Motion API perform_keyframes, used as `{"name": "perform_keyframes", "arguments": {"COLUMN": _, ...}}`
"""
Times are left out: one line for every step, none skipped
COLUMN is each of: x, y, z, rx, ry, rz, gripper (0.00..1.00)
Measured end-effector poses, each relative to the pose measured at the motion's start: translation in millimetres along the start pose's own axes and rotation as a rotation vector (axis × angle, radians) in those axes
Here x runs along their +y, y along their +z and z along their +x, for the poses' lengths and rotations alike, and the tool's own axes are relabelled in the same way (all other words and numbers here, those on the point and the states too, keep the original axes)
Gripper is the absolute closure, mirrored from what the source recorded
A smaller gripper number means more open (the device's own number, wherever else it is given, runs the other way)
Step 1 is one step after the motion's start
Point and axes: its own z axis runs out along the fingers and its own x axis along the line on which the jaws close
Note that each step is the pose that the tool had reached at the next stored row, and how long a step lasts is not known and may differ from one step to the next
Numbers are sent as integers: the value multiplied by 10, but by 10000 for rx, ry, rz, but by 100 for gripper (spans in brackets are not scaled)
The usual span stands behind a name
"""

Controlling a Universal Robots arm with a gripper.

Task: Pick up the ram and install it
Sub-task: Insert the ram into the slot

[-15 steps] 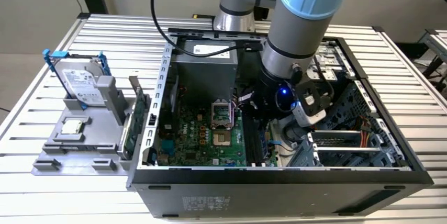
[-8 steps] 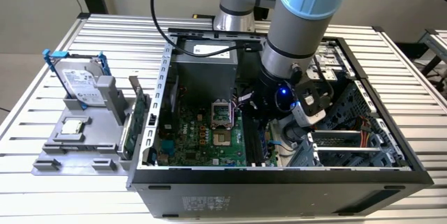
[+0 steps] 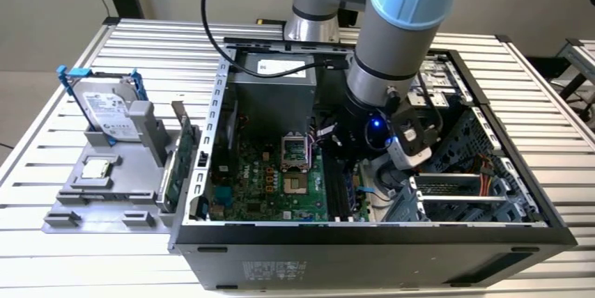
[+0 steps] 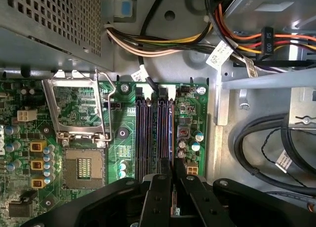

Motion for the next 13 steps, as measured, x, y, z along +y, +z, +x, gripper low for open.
{"name": "perform_keyframes", "arguments": {"x": 3, "y": 2, "z": -1, "rx": -1, "ry": 2, "rz": -1, "gripper": 100}}
{"name": "perform_keyframes", "arguments": {"x": 3, "y": 2, "z": -1, "rx": 0, "ry": 6, "rz": 0, "gripper": 100}}
{"name": "perform_keyframes", "arguments": {"x": 4, "y": 4, "z": -1, "rx": 0, "ry": 10, "rz": 1, "gripper": 100}}
{"name": "perform_keyframes", "arguments": {"x": 4, "y": 5, "z": -4, "rx": -1, "ry": 12, "rz": -2, "gripper": 100}}
{"name": "perform_keyframes", "arguments": {"x": 5, "y": 7, "z": -10, "rx": 0, "ry": 16, "rz": -8, "gripper": 100}}
{"name": "perform_keyframes", "arguments": {"x": 5, "y": 7, "z": -13, "rx": 1, "ry": 27, "rz": -7, "gripper": 100}}
{"name": "perform_keyframes", "arguments": {"x": 5, "y": 7, "z": -12, "rx": 2, "ry": 40, "rz": -6, "gripper": 100}}
{"name": "perform_keyframes", "arguments": {"x": 5, "y": 7, "z": -13, "rx": 2, "ry": 55, "rz": -7, "gripper": 100}}
{"name": "perform_keyframes", "arguments": {"x": 6, "y": 8, "z": -13, "rx": 3, "ry": 64, "rz": -3, "gripper": 100}}
{"name": "perform_keyframes", "arguments": {"x": 6, "y": 13, "z": -13, "rx": 2, "ry": 67, "rz": -5, "gripper": 100}}
{"name": "perform_keyframes", "arguments": {"x": 6, "y": 15, "z": -13, "rx": 3, "ry": 68, "rz": -4, "gripper": 100}}
{"name": "perform_keyframes", "arguments": {"x": 6, "y": 15, "z": -13, "rx": 3, "ry": 69, "rz": -3, "gripper": 100}}
{"name": "perform_keyframes", "arguments": {"x": 6, "y": 15, "z": -13, "rx": 3, "ry": 70, "rz": -2, "gripper": 100}}
